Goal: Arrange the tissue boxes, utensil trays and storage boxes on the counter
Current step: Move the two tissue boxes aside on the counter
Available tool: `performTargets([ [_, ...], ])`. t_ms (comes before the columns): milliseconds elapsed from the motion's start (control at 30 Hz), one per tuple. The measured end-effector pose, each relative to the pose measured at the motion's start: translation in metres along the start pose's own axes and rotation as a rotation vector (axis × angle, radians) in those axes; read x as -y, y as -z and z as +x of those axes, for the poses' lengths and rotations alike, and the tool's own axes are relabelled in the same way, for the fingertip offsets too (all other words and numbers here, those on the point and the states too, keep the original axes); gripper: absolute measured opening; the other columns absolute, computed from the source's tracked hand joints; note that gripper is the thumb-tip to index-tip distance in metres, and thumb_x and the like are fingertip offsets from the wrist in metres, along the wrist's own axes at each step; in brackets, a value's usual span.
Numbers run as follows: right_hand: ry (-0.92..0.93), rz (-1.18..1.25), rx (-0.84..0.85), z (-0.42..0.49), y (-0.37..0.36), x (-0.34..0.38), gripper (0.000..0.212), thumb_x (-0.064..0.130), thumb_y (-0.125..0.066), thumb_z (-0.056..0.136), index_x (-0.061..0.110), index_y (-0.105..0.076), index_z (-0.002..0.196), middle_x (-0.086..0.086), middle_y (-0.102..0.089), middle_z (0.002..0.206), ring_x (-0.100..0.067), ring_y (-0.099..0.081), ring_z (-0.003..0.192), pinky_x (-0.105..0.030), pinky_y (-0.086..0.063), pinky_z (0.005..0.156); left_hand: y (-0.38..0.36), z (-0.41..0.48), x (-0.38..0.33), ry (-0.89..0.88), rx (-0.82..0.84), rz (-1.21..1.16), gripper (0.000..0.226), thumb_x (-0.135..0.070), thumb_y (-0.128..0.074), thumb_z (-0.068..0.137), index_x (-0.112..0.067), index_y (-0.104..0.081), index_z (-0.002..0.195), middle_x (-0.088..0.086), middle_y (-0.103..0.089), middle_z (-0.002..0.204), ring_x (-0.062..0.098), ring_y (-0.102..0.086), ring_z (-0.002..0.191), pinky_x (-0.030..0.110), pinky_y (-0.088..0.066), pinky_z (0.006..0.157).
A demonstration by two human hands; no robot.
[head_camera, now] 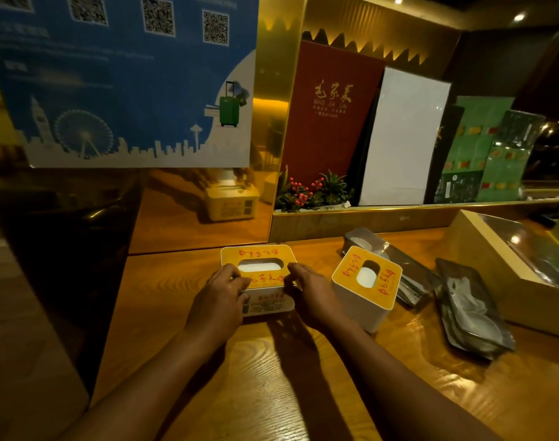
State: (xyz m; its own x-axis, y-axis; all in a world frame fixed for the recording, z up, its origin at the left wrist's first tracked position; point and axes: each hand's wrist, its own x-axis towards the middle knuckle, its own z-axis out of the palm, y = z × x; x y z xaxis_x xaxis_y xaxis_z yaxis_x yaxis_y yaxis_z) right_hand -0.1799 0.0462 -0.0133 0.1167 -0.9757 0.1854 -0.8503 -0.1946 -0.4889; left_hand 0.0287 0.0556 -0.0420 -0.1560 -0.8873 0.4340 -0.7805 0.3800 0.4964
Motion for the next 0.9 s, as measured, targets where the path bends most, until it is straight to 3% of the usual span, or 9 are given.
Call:
performTargets([
  [133,0.062,0.02,0.038,0.002,0.005,-0.005,0.035,0.018,-0.067,0.093,0.02,-0.055,0.126,0.0,-0.054,0.139,-0.022,-0.055,0.123,-0.024,-0.05,0.084,-0.004,0.001,-0.006,0.045,-0.009,0.02,0.036,-0.019,-0.073,0.086,-0.017,-0.063,0.121,-0.006,-0.047,0.12,0.016,-0.052,0.117,0.032,-0.06,0.083],
  [200,0.106,-0.007,0.062,0.002,0.012,-0.01,0.032,0.028,-0.065,0.095,0.022,-0.057,0.125,0.0,-0.048,0.144,-0.023,-0.051,0.127,-0.03,-0.05,0.092,-0.006,0.003,-0.014,0.066,-0.006,0.079,0.042,-0.027,-0.075,0.083,-0.02,-0.062,0.122,-0.003,-0.048,0.121,0.019,-0.048,0.119,0.041,-0.055,0.092],
  [333,0.108,0.039,-0.078,0.001,0.052,-0.041,0.033,0.03,-0.059,0.098,0.019,-0.059,0.13,-0.003,-0.052,0.14,-0.023,-0.054,0.122,-0.032,-0.045,0.095,-0.013,0.012,-0.042,0.033,-0.018,0.151,0.054,-0.035,-0.074,0.077,-0.024,-0.059,0.128,0.005,-0.05,0.131,0.027,-0.042,0.128,0.058,-0.042,0.105],
  [467,-0.068,-0.03,-0.142,0.009,0.098,-0.112,0.035,0.025,-0.057,0.097,0.02,-0.058,0.131,-0.007,-0.053,0.139,-0.024,-0.056,0.113,-0.036,-0.049,0.088,-0.031,0.016,-0.095,-0.068,-0.036,0.045,0.052,-0.032,-0.067,0.079,-0.021,-0.059,0.129,0.005,-0.049,0.132,0.026,-0.045,0.127,0.051,-0.047,0.1],
  [600,-0.224,-0.113,-0.066,0.015,0.125,-0.176,0.047,0.029,-0.053,0.099,0.015,-0.049,0.144,-0.014,-0.047,0.149,-0.033,-0.046,0.133,-0.046,-0.043,0.105,-0.065,0.011,-0.153,-0.121,0.042,0.02,0.056,-0.044,-0.065,0.086,-0.027,-0.052,0.138,-0.001,-0.044,0.142,0.018,-0.043,0.13,0.039,-0.043,0.106],
  [700,-0.172,-0.083,0.091,0.017,0.133,-0.199,0.045,0.025,-0.052,0.098,0.015,-0.051,0.142,-0.018,-0.056,0.14,-0.033,-0.061,0.113,-0.036,-0.05,0.085,-0.093,0.011,-0.194,-0.099,0.139,0.084,0.062,-0.057,-0.057,0.088,-0.035,-0.042,0.144,-0.008,-0.038,0.148,0.014,-0.037,0.132,0.032,-0.033,0.11],
  [800,-0.122,-0.021,0.135,0.015,0.134,-0.207,0.044,0.023,-0.054,0.094,0.02,-0.054,0.138,-0.013,-0.056,0.127,-0.019,-0.065,0.079,-0.019,-0.044,0.054,-0.115,0.017,-0.215,-0.026,0.208,0.236,0.074,-0.072,-0.045,0.085,-0.032,-0.041,0.146,-0.004,-0.039,0.149,0.018,-0.031,0.137,0.041,-0.024,0.117],
  [900,-0.014,-0.038,0.197,0.005,0.136,-0.208,0.037,0.031,-0.057,0.092,0.026,-0.056,0.129,-0.008,-0.047,0.124,-0.021,-0.058,0.089,-0.023,-0.045,0.061,-0.124,0.023,-0.214,0.102,0.23,0.373,0.083,-0.075,-0.043,0.085,-0.024,-0.037,0.15,0.002,-0.027,0.16,0.023,-0.018,0.148,0.049,-0.006,0.123],
])
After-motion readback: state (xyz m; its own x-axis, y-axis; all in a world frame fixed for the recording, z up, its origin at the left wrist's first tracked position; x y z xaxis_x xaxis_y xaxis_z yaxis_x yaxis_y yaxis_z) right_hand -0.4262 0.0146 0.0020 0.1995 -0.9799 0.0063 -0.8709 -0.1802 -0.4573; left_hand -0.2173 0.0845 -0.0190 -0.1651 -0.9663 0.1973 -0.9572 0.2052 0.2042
